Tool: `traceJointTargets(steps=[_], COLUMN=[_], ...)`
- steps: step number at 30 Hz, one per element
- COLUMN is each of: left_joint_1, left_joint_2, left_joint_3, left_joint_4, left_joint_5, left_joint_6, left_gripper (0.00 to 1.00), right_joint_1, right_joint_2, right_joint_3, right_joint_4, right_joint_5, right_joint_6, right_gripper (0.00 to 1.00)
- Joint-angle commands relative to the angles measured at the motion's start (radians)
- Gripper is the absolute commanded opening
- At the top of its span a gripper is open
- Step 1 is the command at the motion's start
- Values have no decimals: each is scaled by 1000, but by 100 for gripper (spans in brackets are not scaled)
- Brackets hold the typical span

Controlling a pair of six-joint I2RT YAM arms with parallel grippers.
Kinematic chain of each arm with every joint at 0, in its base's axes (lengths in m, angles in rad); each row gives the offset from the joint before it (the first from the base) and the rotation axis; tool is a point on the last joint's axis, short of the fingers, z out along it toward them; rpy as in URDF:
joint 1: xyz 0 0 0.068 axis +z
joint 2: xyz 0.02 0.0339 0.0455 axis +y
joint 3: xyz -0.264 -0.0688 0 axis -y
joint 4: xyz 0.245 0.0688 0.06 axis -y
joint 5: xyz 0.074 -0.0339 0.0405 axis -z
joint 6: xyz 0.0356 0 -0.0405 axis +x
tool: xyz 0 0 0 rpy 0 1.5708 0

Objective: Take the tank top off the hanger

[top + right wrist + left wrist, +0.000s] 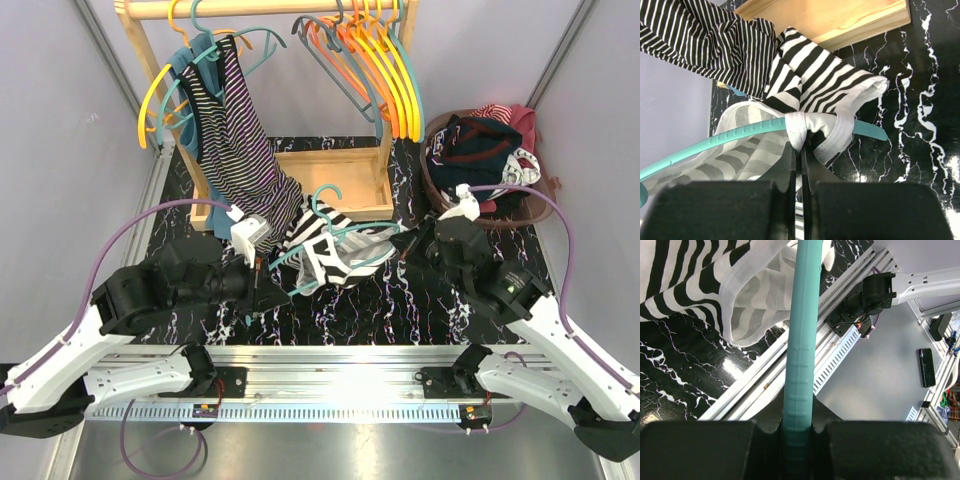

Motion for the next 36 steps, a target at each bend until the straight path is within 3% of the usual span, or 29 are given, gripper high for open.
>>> traceJointTargets(steps=[1, 5, 8, 14, 20, 21, 24, 34, 36], left_joint_1=[9, 11, 9, 9, 9, 9, 9, 9, 9], left_joint_2=[-42, -48, -54, -68, -54, -56, -60, -71, -74], left_joint_3=[37, 39, 40, 48, 59, 56, 56, 45, 40], left_joint_4=[15, 4, 4, 24, 40, 41, 43, 41, 41], left_joint_5=[-92, -90, -97, -75, -44, -43, -49, -72, -83], left_joint_6=[-10, -6, -7, -19, -23, -23, -26, -26, -26], left_gripper=[0, 0, 0, 0, 0, 0, 0, 0, 0], right_joint_1=[-17, -17, -17, -17, -17, -18, -17, -17, -17], right_joint_2=[-45, -62, -35, 79, 64, 61, 56, -23, -37], right_joint_3=[-28, -22, 11, 112, 95, 95, 109, 89, 86], right_joint_4=[-38, 41, 13, -256, -176, -172, -184, -164, -159], right_joint_5=[132, -25, -117, -7, -67, -70, -72, -21, -23], right_joint_6=[15, -86, -89, -36, -79, -80, -92, -73, -74], right_gripper=[0, 1, 9, 13, 39, 39, 38, 3, 11])
